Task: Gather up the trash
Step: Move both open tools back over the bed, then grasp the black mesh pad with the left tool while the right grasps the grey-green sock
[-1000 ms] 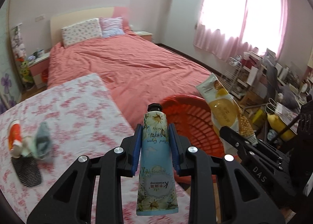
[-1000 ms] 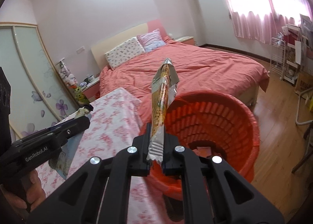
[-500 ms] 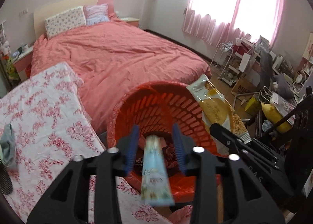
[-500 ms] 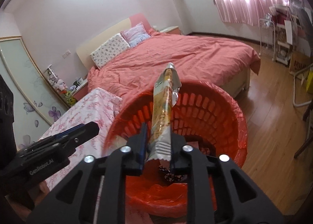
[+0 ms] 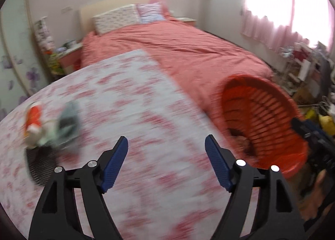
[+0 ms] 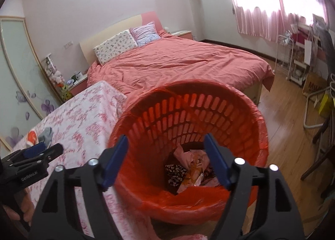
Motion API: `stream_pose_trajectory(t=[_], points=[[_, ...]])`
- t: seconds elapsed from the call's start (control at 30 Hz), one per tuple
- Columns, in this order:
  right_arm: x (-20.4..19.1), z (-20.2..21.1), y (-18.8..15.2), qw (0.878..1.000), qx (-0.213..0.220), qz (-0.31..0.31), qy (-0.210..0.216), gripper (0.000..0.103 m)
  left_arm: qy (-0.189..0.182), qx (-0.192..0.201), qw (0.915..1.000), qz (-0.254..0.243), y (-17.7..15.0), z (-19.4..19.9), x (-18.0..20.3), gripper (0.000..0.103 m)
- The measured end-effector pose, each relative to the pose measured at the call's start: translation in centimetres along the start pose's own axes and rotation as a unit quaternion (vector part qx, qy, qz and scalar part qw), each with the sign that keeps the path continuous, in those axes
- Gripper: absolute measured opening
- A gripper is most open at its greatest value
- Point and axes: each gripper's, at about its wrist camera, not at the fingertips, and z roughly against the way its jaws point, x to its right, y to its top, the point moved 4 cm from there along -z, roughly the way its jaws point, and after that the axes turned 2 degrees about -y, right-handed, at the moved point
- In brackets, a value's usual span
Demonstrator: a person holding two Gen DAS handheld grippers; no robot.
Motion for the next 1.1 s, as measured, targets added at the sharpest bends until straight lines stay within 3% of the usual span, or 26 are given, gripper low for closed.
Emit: stream_pose_trajectory(t=[0.27,0.43,0.63,0.7,0.83,0.97,1.1], points=[[-6.2,0.7,-1.8,0.999,-0.013,0.049,0.018,0.081,0.078,-0.003,0.9948,0.065,-3.2,2.4,-10.5,0.079],[-9.9,0.7,-2.9,0.996,-0.018,0.076,0.029,0.083,0.13,-0.01,0.9845,0.118,-4.9,2.9,-16.7,0.079],[-13.2,0.7,-3.8,0.994,-0.021,0.094,0.041,0.085,0.136,-0.029,0.9759,0.168,-6.2,1.7,-20.3,0.078],[-14.1,0.7,-4.1,0.994,-0.025,0.097,0.048,0.085,0.133,-0.036,0.9747,0.176,-6.1,1.2,-20.8,0.073],[-15.8,0.7,-4.4,0.992,-0.03,0.108,0.055,0.085,0.126,-0.042,0.9737,0.185,-5.9,0.3,-21.3,0.052],[-17.6,0.5,-4.7,0.99,-0.033,0.121,0.063,0.085,0.114,-0.036,0.9734,0.196,-6.0,0.5,-22.1,0.017],[-19.5,0.4,-5.0,0.988,-0.037,0.132,0.076,0.085,0.117,-0.037,0.9724,0.199,-7.5,1.7,-24.0,0.012]])
